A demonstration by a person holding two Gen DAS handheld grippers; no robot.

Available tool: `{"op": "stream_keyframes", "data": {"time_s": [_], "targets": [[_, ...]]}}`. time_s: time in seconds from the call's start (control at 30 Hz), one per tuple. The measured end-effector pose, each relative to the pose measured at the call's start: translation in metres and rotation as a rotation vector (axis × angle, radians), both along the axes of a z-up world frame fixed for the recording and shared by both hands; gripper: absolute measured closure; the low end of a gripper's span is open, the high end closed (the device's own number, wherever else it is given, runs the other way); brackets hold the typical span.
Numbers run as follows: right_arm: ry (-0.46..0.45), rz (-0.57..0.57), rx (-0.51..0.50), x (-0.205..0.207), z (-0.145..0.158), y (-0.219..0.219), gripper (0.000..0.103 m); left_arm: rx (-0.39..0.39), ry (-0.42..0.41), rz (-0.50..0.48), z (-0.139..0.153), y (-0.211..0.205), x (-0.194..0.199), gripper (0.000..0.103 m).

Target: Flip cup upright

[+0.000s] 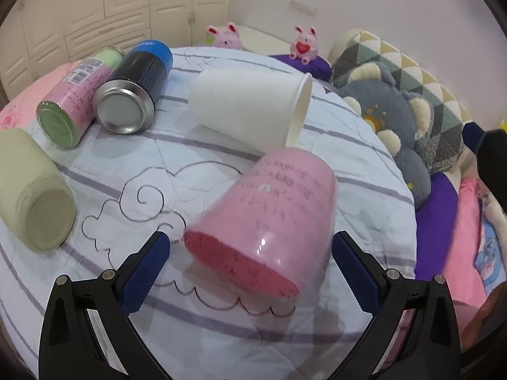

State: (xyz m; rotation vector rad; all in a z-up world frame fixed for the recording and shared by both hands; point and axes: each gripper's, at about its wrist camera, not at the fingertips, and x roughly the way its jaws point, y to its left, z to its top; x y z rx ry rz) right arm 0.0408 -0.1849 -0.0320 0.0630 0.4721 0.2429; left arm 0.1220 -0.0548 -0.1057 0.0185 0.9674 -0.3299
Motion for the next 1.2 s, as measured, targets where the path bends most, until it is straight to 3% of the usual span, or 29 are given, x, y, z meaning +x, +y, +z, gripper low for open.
{"op": "stream_keyframes", "data": {"time_s": [0.1, 0.13, 0.3, 0.4, 0.8, 0.93, 1.07, 1.2], "targets": [[0.019, -0.007, 0.001, 0.003, -0.002, 0.001, 0.02, -0.005, -0.002, 0.013, -0.001, 0.002, 0.003, 0.01], [0.027, -0.011, 0.004, 0.004, -0.002, 0.001, 0.02, -0.007, -0.001, 0.021, -0.001, 0.004, 0.004, 0.025], [0.049, -0.024, 0.012, 0.006, -0.006, 0.002, 0.02, -0.028, 0.011, 0.09, -0.001, 0.016, 0.001, 0.027], [0.059, -0.024, 0.023, 0.009, -0.008, 0.002, 0.02, 0.0, 0.005, 0.175, 0.001, 0.021, -0.006, 0.027], [0.073, 0.05, 0.029, 0.011, -0.011, 0.026, 0.02, 0.007, -0.009, 0.352, 0.003, 0.053, -0.05, 0.026], [0.074, 0.083, 0.007, 0.007, -0.012, 0.039, 0.02, -0.06, 0.025, 0.326, -0.001, 0.057, -0.052, 0.002], [0.06, 0.099, -0.016, 0.0, -0.007, 0.048, 0.02, -0.125, 0.004, 0.283, 0.01, 0.068, -0.064, 0.0], [0.047, 0.118, 0.023, -0.005, -0.002, 0.054, 0.02, -0.17, -0.026, 0.23, 0.022, 0.09, -0.08, 0.0]]}}
